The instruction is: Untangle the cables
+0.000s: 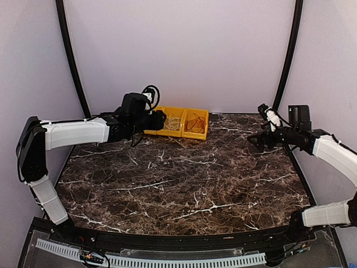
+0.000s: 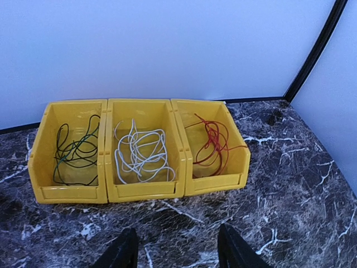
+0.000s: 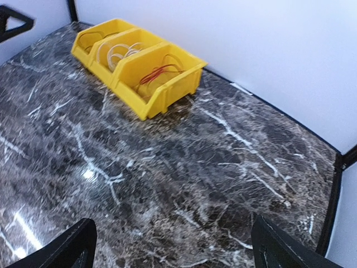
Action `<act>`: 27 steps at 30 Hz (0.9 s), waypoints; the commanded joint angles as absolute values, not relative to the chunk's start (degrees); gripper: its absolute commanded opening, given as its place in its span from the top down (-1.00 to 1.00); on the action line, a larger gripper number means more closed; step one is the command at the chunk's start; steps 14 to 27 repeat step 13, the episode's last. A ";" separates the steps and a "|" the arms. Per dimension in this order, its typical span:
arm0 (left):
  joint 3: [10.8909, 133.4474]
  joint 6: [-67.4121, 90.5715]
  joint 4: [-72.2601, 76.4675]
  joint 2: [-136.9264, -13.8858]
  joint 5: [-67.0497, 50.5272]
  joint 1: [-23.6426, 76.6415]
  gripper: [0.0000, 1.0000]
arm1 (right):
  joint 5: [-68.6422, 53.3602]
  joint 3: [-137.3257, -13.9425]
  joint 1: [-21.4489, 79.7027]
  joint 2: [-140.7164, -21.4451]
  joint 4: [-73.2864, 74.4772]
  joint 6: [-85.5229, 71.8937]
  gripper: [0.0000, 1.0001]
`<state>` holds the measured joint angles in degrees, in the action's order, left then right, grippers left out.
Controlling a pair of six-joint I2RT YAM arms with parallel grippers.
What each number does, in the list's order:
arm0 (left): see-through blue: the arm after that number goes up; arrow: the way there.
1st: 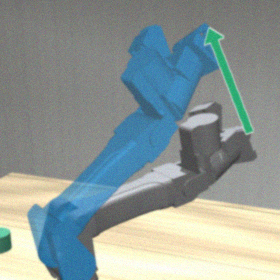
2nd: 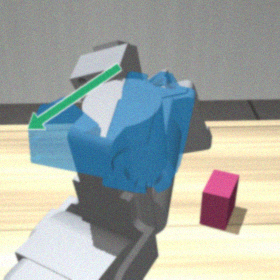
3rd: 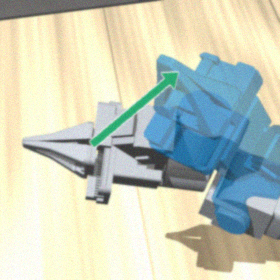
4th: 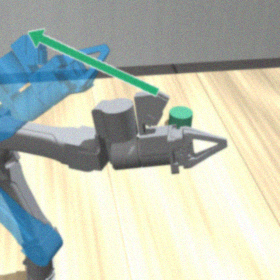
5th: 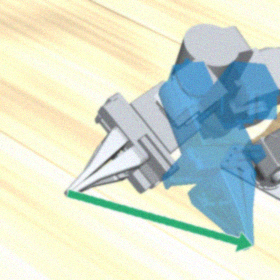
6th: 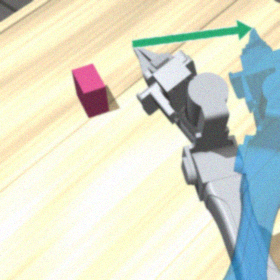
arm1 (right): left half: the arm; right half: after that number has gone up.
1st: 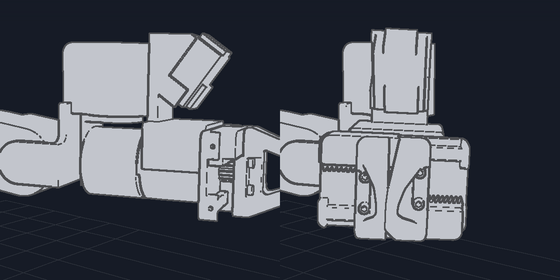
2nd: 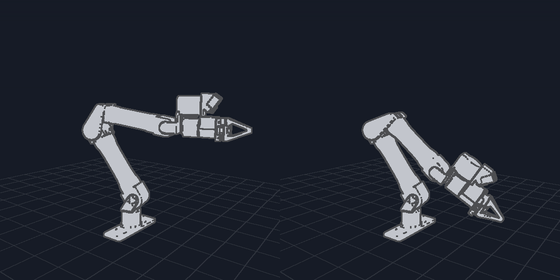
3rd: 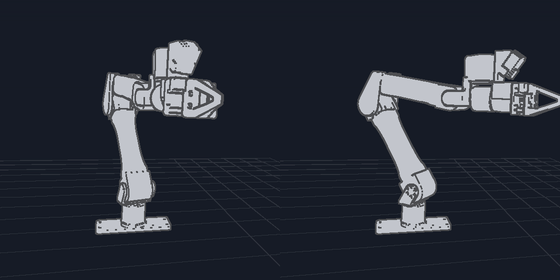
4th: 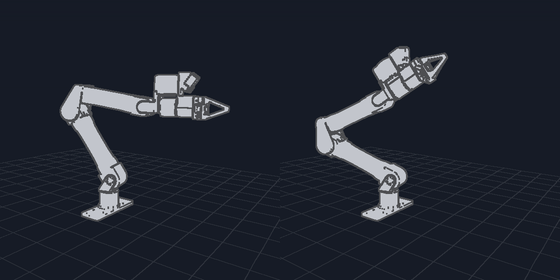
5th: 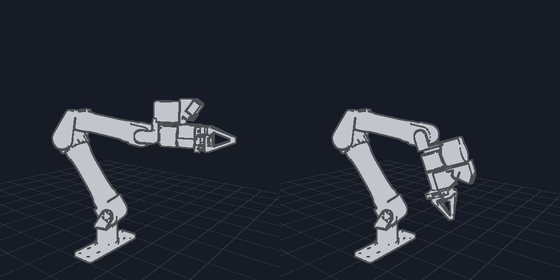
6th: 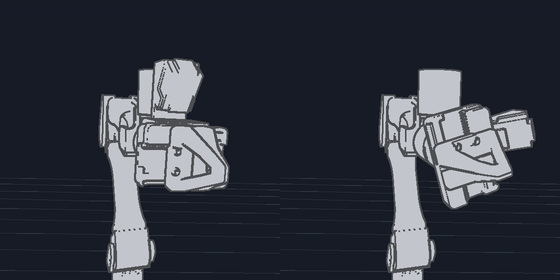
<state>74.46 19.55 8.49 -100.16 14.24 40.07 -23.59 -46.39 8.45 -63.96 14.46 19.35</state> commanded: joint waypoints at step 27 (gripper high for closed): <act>65.97 8.99 -7.58 -73.76 17.02 40.08 -0.13 | -14.94 -59.32 8.31 -61.81 7.46 2.59 -0.97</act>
